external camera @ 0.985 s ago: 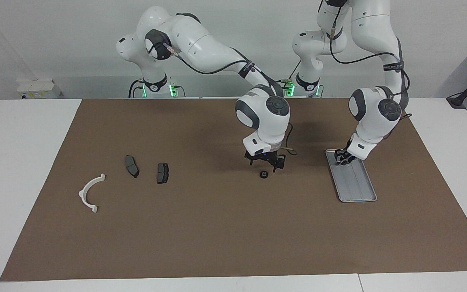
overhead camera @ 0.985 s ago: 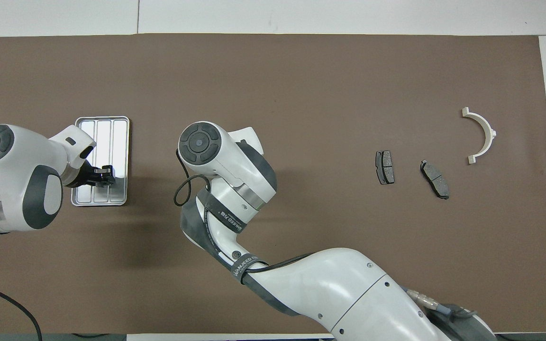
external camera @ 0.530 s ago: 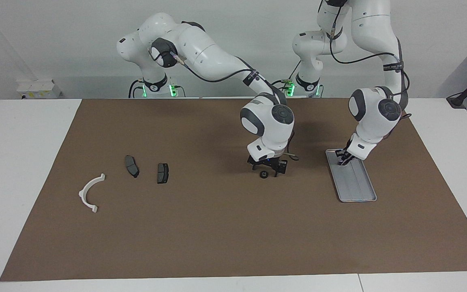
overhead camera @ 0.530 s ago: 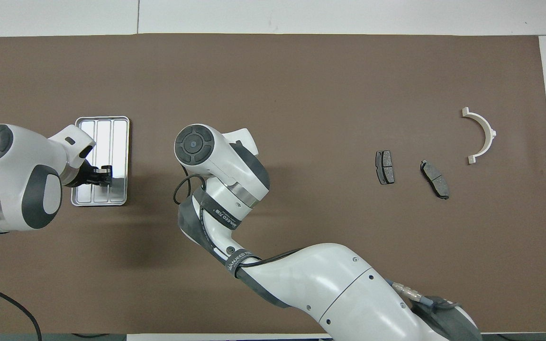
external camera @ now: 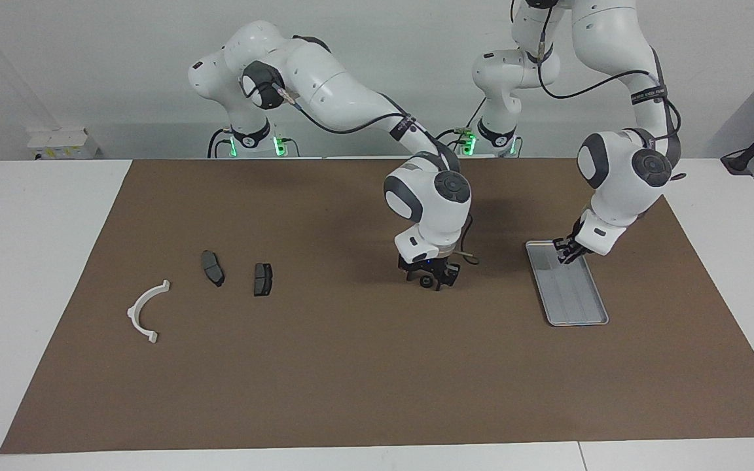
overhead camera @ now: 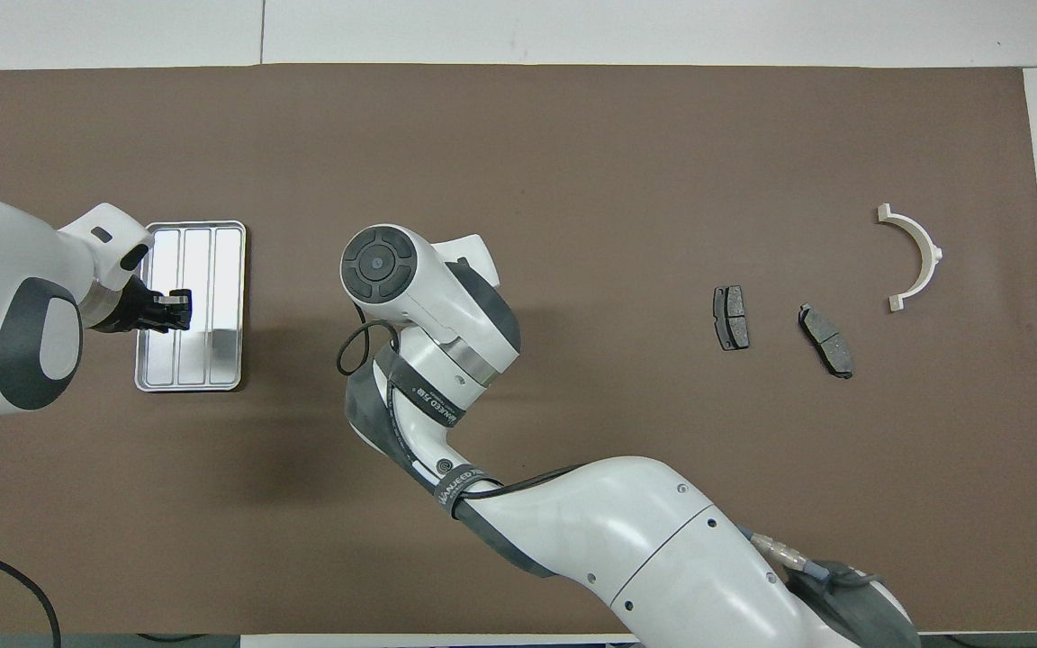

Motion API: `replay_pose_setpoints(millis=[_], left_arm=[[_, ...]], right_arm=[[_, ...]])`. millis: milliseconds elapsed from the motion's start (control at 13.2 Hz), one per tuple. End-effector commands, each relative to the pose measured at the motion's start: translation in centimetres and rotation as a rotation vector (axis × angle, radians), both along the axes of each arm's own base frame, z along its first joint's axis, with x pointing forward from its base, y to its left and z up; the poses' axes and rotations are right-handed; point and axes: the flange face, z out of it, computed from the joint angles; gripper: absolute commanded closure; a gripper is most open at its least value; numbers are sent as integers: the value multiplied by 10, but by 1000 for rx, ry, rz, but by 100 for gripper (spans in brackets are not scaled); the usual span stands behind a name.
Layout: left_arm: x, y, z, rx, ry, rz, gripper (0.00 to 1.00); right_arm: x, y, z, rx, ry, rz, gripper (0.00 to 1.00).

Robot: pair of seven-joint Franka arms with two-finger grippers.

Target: Place bearing gear from tray to pile

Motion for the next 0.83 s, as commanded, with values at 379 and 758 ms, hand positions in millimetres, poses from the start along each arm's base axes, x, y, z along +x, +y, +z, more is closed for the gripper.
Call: replay_pose_setpoints(millis=[379, 758], left_arm=[[-1, 0, 8, -5, 11, 32, 91], [3, -2, 15, -5, 14, 32, 91]], right_arm=[[1, 5, 0, 8, -9, -24, 93], [21, -27, 36, 6, 2, -45, 100]])
